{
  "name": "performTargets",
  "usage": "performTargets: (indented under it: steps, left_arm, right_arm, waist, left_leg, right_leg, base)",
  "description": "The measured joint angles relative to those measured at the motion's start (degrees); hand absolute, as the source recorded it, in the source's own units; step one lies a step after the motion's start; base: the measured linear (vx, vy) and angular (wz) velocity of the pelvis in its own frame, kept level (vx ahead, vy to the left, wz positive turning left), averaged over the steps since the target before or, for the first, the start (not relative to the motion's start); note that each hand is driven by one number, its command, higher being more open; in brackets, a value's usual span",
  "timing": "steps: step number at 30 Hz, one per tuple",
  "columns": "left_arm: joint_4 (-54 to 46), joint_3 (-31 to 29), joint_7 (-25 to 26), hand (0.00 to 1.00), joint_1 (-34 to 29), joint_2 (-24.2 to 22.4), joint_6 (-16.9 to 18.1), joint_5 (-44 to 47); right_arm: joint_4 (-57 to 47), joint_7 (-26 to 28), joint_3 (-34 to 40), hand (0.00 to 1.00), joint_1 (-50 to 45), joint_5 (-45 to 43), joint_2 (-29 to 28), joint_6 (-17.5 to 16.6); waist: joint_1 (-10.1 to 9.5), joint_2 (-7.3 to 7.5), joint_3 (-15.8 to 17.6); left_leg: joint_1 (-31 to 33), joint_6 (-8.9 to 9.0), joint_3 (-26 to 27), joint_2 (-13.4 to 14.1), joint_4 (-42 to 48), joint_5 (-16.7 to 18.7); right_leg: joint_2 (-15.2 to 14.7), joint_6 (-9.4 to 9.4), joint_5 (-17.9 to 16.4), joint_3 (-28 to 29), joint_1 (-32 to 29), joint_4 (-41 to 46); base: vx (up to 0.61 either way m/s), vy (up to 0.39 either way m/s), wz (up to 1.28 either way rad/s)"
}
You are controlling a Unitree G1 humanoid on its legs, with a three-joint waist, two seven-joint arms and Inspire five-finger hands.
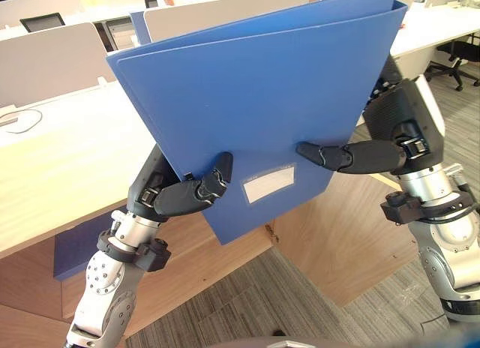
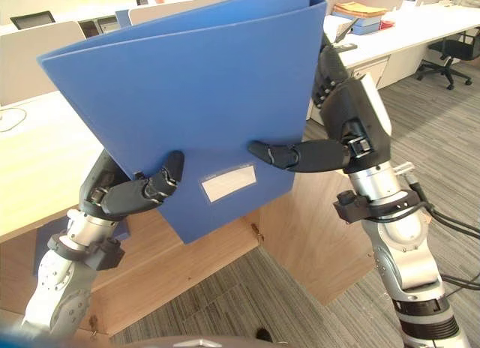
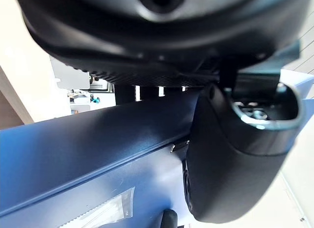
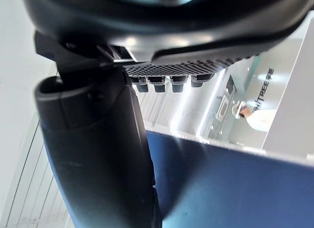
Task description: Walk over to the cabinet, pick up the folder, carry it to the office cabinet, place the folder inside the office cabinet, then close the office cabinet door
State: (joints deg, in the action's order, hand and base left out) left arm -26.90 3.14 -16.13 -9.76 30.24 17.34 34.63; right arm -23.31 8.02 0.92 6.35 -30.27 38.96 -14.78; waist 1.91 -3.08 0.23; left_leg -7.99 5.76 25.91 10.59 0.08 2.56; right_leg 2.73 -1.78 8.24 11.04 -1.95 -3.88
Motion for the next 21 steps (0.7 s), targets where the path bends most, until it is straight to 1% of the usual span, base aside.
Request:
performTargets:
  steps: [1, 3, 5, 6, 7, 9, 11, 12, 13, 15, 18, 20, 21]
  left_arm:
    - [0.00, 0.58, 0.03, 0.00, 0.01, 0.66, 0.00, 0.18]
    - [-0.08, 2.89, 0.32, 0.00, 0.10, 3.14, 0.01, 1.34]
    - [-0.02, 4.57, 2.39, 0.00, 0.32, 5.62, -0.13, 3.02]
    - [-0.02, 4.91, 2.88, 0.00, 0.35, 6.24, -0.12, 3.47]
    - [-0.01, 5.23, 3.35, 0.00, 0.38, 6.71, -0.12, 3.84]
    - [0.43, 6.44, 5.19, 0.00, 1.71, 9.21, -0.10, 5.62]
    - [1.25, 7.46, 6.08, 0.00, 2.93, 10.45, 0.14, 6.21]
    - [2.29, 8.25, 6.41, 1.00, 4.09, 11.05, 0.22, 6.48]
    - [2.98, 9.27, 6.83, 1.00, 4.81, 11.82, 0.52, 6.48]
    - [4.50, 10.91, 7.14, 1.00, 5.60, 12.86, 1.21, 6.48]
    - [8.39, 13.62, 7.22, 1.00, 7.04, 14.83, 1.56, 6.60]
    - [12.44, 18.02, 7.15, 1.00, 8.82, 16.76, 1.25, 9.86]
    - [15.02, 21.91, 6.30, 1.00, 9.78, 18.18, 0.55, 12.30]
  right_arm:
    - [0.47, 0.59, -1.13, 1.00, 0.31, -1.13, 0.62, 0.00]
    - [1.79, 2.73, -5.67, 1.00, 1.82, -5.42, 3.82, 0.04]
    - [4.36, 4.37, -10.70, 1.00, 5.13, -12.57, 9.31, 0.17]
    - [5.13, 4.66, -12.22, 0.00, 6.45, -14.25, 10.84, 0.17]
    - [5.82, 4.75, -13.63, 0.00, 7.79, -15.59, 12.32, 0.16]
    - [8.55, 5.70, -20.17, 0.00, 13.45, -23.09, 19.93, 0.32]
    - [9.89, 6.48, -24.18, 0.00, 16.66, -27.60, 23.93, 0.62]
    - [10.74, 7.49, -27.15, 0.00, 19.08, -31.11, 27.16, 1.11]
    - [11.44, 8.37, -29.60, 0.00, 20.78, -33.43, 30.03, 1.80]
    - [12.18, 9.89, -32.26, 0.00, 22.21, -35.17, 32.75, 2.74]
    - [12.55, 13.00, -34.49, 0.00, 22.99, -35.00, 35.73, 3.34]
    - [12.55, 13.36, -36.37, 0.00, 24.44, -33.35, 36.75, 3.57]
    - [12.54, 13.30, -37.26, 0.00, 25.45, -30.66, 37.53, 3.86]
  waist:
    - [-0.02, 0.12, -0.18]
    - [-0.05, 0.44, -0.55]
    - [-0.13, 0.54, -0.56]
    - [-0.14, 0.53, -0.56]
    - [-0.15, 0.53, -0.56]
    - [-0.59, 0.71, -0.66]
    - [-0.81, 0.93, -0.79]
    - [-1.19, 1.09, -0.84]
    - [-1.67, 1.32, -0.96]
    - [-2.10, 1.59, -1.14]
    - [-2.25, 2.01, -1.53]
    - [-2.09, 2.02, -1.83]
    - [-1.97, 2.04, -2.00]
  left_leg:
    - [0.01, 0.00, -0.03, -0.02, -0.09, -0.07]
    - [0.02, 0.00, -0.11, -0.30, -1.02, -0.77]
    - [-0.16, -0.01, -0.27, -0.60, -2.00, -1.47]
    - [-0.16, 0.01, -0.28, -0.62, -2.03, -1.50]
    - [-0.16, 0.03, -0.29, -0.64, -2.03, -1.52]
    - [-0.04, 0.13, -0.46, -0.65, -2.04, -1.62]
    - [0.23, 0.25, -1.11, -0.64, -2.02, -1.70]
    - [0.39, 0.30, -1.36, -0.63, -2.02, -1.74]
    - [0.54, 0.33, -1.44, -0.61, -2.02, -1.77]
    - [0.73, 0.15, -1.65, -0.59, -1.99, -1.93]
    - [1.15, 0.15, -1.70, -0.70, -2.02, -2.07]
    - [1.14, 0.17, -1.62, -0.70, -2.08, -2.08]
    - [1.13, 0.18, -1.55, -0.70, -2.20, -2.11]
  right_leg:
    - [-0.11, 0.02, 0.08, -0.03, 0.01, -0.12]
    - [-0.29, 0.08, 0.64, -0.14, 0.03, -0.90]
    - [-0.42, 0.02, 0.76, -0.38, -0.07, -0.91]
    - [-0.44, 0.01, 0.79, -0.41, -0.07, -0.91]
    - [-0.46, 0.01, 0.81, -0.42, -0.07, -0.91]
    - [-0.51, -0.01, 0.89, -0.65, -0.08, -0.91]
    - [-0.57, -0.01, 0.89, -1.14, -0.08, -0.91]
    - [-0.59, 0.00, 0.89, -1.36, -0.11, -0.91]
    - [-0.59, 0.00, 0.89, -1.43, -0.20, -0.91]
    - [-0.62, 0.00, 0.89, -1.63, -0.26, -0.91]
    - [-0.75, 0.00, 0.95, -1.68, -0.91, -0.89]
    - [-0.74, 0.00, 0.95, -1.62, -0.91, -0.89]
    - [-0.73, 0.00, 0.95, -1.60, -0.91, -0.89]
  base:
    - [-0.04, -0.009, 0.02]
    - [-0.04, -0.008, 0.03]
    - [-0.05, -0.016, 0.05]
    - [-0.04, -0.016, 0.03]
    - [0.00, 0.000, 0.00]
    - [-0.03, -0.021, 0.05]
    - [-0.02, -0.025, 0.13]
    - [-0.01, -0.024, 0.12]
    - [-0.01, -0.027, 0.09]
    - [0.00, -0.019, 0.05]
    - [0.00, 0.000, 0.00]
    - [0.00, 0.000, 0.00]
    - [0.00, 0.000, 0.00]
